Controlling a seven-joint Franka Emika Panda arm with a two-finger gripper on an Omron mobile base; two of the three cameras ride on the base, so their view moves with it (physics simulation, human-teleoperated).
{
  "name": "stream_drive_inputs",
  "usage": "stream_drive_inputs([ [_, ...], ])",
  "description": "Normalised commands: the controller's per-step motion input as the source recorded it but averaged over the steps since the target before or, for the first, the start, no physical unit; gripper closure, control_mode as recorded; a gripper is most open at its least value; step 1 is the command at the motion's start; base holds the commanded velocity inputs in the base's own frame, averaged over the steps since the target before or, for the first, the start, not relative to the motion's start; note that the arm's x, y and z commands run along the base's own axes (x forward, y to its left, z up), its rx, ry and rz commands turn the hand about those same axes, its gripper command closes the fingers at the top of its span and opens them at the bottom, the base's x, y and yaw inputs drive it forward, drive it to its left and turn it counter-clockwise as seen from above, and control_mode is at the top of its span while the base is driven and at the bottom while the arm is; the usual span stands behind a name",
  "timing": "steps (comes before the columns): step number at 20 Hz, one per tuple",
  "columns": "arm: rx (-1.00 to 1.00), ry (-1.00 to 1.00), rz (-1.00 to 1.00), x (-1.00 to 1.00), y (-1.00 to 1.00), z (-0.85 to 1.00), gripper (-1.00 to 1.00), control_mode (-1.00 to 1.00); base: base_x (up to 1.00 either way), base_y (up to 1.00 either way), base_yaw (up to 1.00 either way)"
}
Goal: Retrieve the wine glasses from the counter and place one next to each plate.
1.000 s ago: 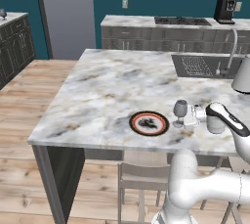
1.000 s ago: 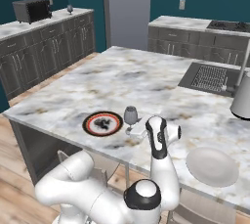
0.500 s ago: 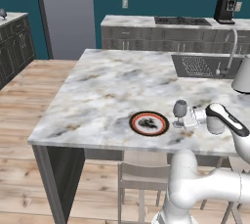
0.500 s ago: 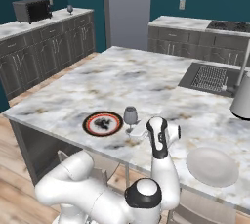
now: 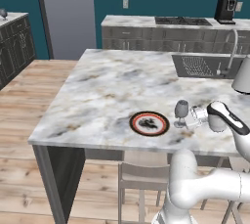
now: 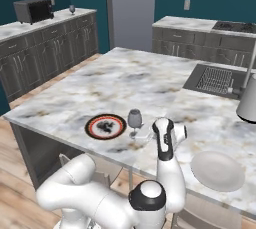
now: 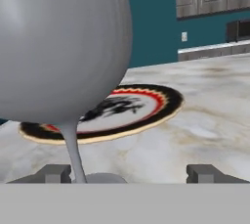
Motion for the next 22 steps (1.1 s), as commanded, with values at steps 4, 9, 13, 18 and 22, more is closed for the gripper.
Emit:
stream_drive_inputs([
  [4,0.00,0.00,0.00,-0.15,-0.42,-0.31,-1.00,-1.00,0.00,0.00,0.00],
  [9,0.00,-0.05,0.01,-0.20,-0.24,-0.25,-1.00,-1.00,0.00,0.00,0.00],
  [13,0.00,-0.09,0.00,0.00,0.25,-0.57,-1.00,-1.00,0.00,0.00,0.00],
  [18,0.00,-0.14,-0.05,-0.07,-0.22,-0.20,-1.00,-1.00,0.00,0.00,0.00],
  [22,0.00,-0.02,-0.14,-0.02,-0.42,-0.06,-1.00,-1.00,0.00,0.00,0.00],
])
